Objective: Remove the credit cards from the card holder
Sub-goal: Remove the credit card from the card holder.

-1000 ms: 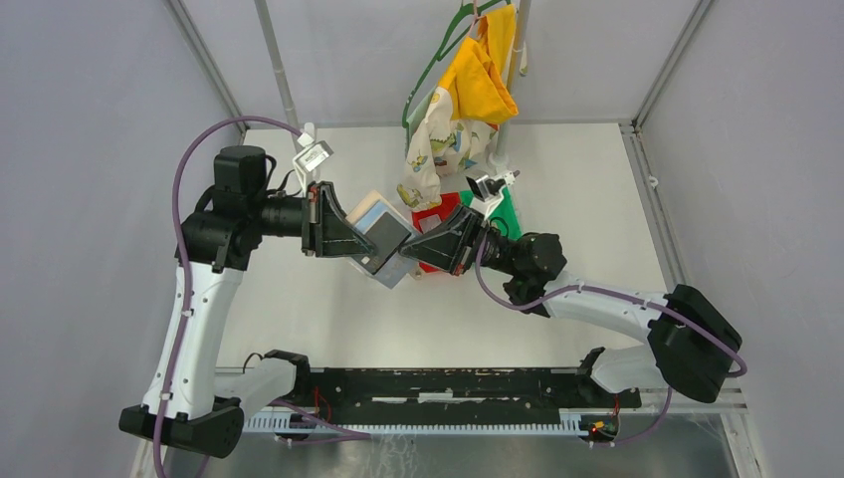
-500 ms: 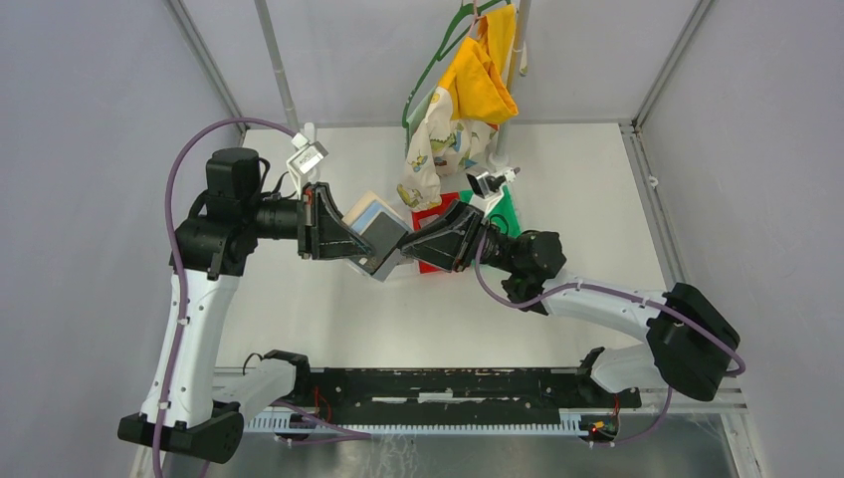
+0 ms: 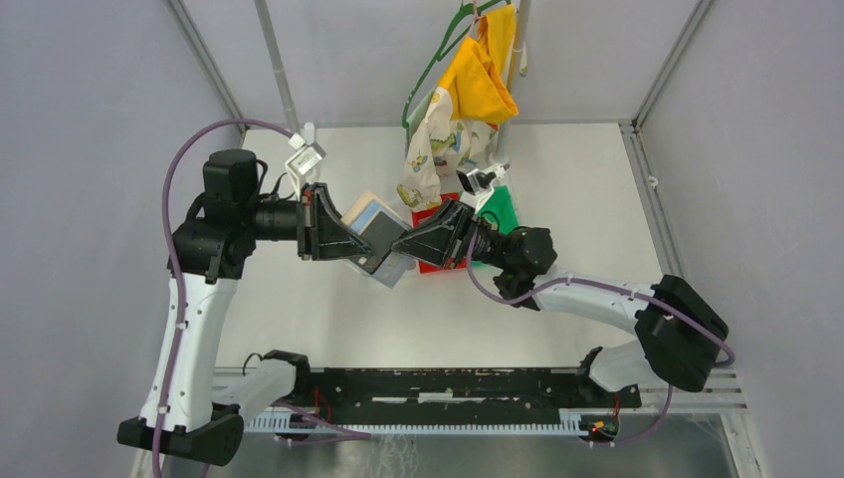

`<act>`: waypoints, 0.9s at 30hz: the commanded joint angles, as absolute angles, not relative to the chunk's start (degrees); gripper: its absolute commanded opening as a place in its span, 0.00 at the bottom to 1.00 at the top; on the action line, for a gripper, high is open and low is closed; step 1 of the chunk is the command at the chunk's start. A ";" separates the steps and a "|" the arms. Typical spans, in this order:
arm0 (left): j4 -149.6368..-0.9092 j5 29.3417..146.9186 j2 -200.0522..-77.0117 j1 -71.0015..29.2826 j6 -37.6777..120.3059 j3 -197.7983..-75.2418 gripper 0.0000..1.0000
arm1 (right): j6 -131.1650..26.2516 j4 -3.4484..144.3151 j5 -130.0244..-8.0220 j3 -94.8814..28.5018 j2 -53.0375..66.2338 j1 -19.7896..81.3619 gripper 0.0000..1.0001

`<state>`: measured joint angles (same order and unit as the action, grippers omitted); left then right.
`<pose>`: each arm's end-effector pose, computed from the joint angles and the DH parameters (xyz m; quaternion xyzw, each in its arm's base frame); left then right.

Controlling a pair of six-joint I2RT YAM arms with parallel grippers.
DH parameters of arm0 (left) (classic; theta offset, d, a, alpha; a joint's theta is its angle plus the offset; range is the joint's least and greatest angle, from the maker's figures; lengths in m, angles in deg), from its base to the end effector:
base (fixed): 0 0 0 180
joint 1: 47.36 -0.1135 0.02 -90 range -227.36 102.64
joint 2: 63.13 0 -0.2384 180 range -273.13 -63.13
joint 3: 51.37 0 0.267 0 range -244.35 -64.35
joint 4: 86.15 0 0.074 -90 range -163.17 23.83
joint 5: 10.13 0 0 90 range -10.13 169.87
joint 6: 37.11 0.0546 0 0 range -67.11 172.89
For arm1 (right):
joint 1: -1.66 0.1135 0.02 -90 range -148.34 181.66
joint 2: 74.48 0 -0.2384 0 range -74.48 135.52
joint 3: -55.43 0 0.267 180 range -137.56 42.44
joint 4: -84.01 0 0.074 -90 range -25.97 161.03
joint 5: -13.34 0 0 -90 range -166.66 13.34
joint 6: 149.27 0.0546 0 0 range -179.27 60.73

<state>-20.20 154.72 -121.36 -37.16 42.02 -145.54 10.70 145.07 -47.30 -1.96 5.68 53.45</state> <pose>0.1748 -0.0850 0.4287 0.2998 0.6896 -0.5900 0.2941 0.1774 0.2687 0.3204 -0.1585 0.4526 0.8143 0.3271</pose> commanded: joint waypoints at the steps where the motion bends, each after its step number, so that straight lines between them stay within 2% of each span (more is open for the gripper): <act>1: -22.19 157.07 -120.15 -36.99 41.11 -146.88 0.19 | 12.99 151.57 -46.98 -4.20 7.16 54.04 0.10; 3: -21.86 157.31 -119.91 -36.99 41.56 -146.77 0.20 | 13.26 153.27 -47.04 -3.21 7.07 54.04 0.00; 9: -21.69 156.75 -120.08 -36.97 42.37 -146.05 0.25 | 12.21 150.96 -46.86 -3.56 6.75 54.45 0.00; 16: -20.90 155.89 -121.76 -36.95 42.81 -145.81 0.23 | 8.68 144.62 -45.79 -5.38 6.86 55.69 0.00; 23: -20.03 151.54 -121.60 -36.98 44.21 -144.89 0.26 | 6.94 141.73 -45.41 -6.84 8.02 56.68 0.00; 27: -20.88 145.57 -121.75 -37.01 42.29 -144.98 0.13 | 4.55 138.29 -45.30 -7.30 6.82 56.68 0.00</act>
